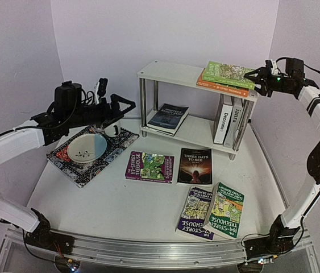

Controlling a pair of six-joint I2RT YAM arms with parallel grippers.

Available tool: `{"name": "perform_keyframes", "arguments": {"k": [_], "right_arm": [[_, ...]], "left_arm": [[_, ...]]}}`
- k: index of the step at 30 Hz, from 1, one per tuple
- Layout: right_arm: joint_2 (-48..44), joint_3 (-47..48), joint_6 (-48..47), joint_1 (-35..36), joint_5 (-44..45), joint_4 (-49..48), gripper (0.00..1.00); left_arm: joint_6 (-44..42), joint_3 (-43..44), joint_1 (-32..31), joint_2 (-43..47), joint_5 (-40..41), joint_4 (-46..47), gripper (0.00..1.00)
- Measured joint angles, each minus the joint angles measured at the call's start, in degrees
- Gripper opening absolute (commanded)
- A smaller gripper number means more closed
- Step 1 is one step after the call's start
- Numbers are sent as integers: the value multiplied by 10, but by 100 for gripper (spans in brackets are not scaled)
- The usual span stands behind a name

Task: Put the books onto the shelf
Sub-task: Place the book on the book pile on the shelf.

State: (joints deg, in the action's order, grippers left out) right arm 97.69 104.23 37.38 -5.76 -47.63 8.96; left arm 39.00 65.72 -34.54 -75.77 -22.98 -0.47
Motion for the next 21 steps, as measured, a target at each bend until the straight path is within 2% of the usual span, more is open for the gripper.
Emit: {"name": "perform_keyframes", "arguments": {"k": [9,15,21], "right_arm": [[0,34,-34,34,59,60,45],[1,51,-51,37,76,90,55],[8,87,-71,39,109,135,59]], "left_arm": [[-17,189,0,-174,-1,50,87],[-17,258,0,-242,-13,56,87],[-16,284,0,-269,-32,56,87]]}}
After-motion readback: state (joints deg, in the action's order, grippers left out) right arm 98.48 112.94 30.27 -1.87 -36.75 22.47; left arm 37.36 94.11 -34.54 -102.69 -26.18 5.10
